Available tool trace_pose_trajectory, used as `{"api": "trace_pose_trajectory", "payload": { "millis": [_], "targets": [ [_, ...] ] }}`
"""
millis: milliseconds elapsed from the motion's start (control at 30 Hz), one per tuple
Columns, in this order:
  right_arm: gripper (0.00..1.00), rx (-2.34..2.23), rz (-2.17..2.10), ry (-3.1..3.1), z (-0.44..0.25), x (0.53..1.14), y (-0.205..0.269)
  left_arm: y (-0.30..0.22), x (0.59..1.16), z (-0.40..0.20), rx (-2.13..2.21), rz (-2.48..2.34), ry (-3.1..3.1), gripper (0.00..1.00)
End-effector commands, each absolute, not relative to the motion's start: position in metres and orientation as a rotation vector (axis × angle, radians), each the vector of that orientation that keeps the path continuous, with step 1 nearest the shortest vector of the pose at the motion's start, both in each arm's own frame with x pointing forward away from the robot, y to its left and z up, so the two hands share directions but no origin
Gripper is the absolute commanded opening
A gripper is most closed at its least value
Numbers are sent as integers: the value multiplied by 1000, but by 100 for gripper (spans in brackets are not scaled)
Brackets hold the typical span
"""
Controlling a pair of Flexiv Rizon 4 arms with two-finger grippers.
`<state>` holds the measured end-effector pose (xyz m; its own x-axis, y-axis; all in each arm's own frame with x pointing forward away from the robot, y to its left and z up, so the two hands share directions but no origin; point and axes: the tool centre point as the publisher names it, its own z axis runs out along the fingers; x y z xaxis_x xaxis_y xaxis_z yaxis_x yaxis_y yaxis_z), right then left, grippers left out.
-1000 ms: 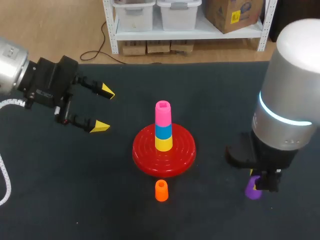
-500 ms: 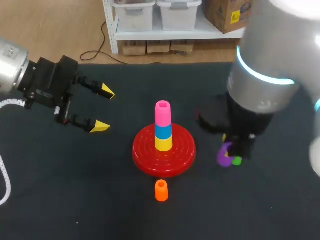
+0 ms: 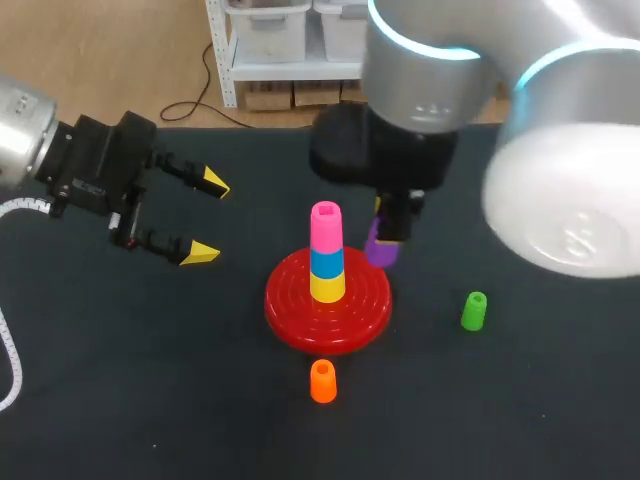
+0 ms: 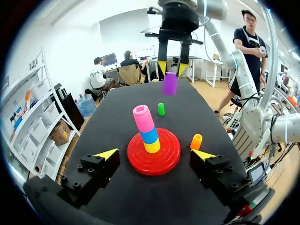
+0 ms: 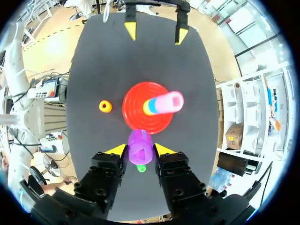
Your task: Pick up and stack the cylinders on the red base in this order: pink,purple,orange,green
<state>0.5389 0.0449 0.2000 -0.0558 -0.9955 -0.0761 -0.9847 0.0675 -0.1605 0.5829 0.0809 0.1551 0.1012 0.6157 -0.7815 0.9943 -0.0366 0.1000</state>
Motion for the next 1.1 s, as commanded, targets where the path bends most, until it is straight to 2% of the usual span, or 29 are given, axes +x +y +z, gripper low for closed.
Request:
{"api": "trace_pose_trajectory", "payload": {
  "millis": [33,367,1100],
  "targets": [
    [0,-2056,-136,2209,205,557,69,82,583,154,1725,-738,1580,100],
    [0,-1991,-172,2284,209,601,102,82,583,154,1725,-738,1580,100],
    [0,-1974,-178,2307,197,606,104,82,583,154,1725,-738,1580,100]
  ]
}}
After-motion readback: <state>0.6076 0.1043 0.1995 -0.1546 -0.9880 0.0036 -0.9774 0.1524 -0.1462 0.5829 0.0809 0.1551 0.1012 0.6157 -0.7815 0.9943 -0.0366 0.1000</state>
